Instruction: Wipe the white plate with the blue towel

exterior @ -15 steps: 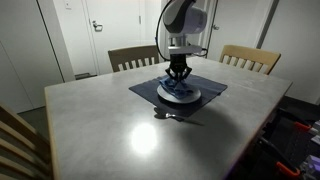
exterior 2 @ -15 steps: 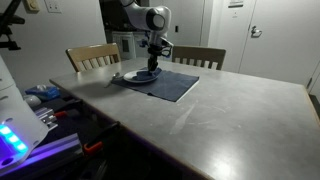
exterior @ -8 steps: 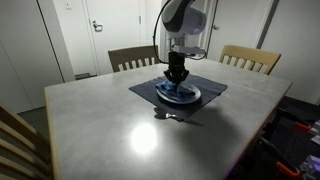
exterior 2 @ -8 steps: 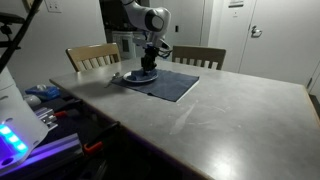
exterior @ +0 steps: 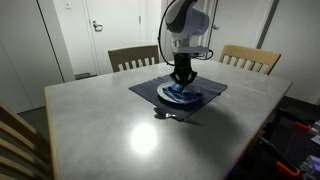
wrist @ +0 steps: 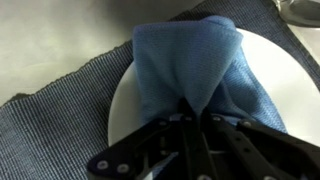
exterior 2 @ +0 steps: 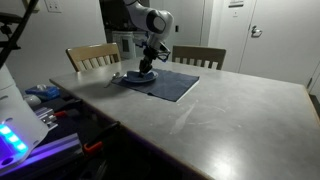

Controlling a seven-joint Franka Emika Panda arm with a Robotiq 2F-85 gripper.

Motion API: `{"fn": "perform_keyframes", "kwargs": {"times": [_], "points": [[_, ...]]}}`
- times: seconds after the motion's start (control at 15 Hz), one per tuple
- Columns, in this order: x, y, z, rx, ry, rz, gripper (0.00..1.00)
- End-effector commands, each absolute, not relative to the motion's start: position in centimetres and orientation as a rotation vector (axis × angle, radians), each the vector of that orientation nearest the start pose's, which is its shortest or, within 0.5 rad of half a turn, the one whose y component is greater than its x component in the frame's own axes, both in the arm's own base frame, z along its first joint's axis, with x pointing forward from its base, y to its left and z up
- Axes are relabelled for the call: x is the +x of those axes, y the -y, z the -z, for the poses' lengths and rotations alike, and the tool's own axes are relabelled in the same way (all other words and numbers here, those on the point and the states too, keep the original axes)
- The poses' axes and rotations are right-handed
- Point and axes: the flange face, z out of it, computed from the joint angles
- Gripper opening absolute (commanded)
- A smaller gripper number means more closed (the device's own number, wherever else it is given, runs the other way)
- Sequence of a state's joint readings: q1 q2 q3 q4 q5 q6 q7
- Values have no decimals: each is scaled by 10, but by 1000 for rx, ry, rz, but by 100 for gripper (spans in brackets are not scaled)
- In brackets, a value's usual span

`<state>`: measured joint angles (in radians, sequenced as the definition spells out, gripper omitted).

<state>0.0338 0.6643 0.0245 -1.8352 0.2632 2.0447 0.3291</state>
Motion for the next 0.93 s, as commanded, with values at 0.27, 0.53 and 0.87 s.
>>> {"fn": "perform_keyframes", "kwargs": {"times": [0.27, 0.53, 0.87], "points": [[606, -43, -176, -2917, -715, -546, 2], [627, -65, -217, -3023, -577, -448, 2], [658, -104, -272, -3154, -399, -351, 2]]}}
